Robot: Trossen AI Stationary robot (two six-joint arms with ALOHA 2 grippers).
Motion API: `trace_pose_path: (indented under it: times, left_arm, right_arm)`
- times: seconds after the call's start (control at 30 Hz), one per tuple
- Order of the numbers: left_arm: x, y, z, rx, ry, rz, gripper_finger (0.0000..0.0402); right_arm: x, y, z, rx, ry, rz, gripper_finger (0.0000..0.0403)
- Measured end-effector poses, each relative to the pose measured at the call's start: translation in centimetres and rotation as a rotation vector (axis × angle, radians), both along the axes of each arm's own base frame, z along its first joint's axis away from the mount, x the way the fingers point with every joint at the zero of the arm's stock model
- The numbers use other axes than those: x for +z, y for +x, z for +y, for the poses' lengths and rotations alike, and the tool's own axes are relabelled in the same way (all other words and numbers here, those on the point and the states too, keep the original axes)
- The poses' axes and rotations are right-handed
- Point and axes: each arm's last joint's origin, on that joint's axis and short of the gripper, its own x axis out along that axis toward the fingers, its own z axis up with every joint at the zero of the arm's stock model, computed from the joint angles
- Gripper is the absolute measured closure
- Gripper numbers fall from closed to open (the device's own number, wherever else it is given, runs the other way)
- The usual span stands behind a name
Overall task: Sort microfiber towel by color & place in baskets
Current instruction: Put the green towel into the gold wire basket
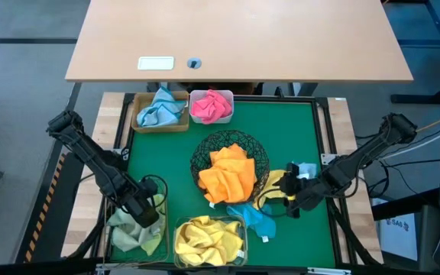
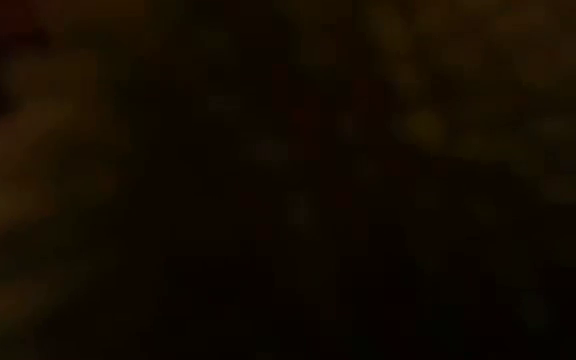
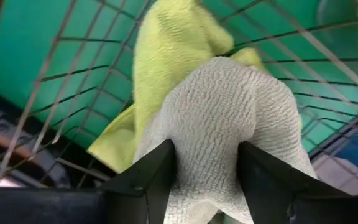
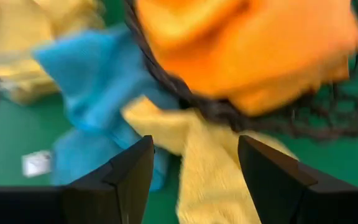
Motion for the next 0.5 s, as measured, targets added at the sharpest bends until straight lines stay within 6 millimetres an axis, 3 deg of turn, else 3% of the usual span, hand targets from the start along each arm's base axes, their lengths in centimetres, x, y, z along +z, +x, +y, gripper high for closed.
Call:
trace_pose_path:
  times: [0.23,0.5]
  left_arm:
    - [0.1,0.5,-0.3,0.008,-0.005,-0.076,0.023]
    - [0.1,0.6,-0.4,0.008,-0.013,-0.086,0.023]
  right_arm:
    - [-3.9,-1.1,-0.9,-0.095,-0.011,0.075,0.0171]
    - [-6.6,-1.5,-1.2,-0.101,0.028,0.012,0.0171]
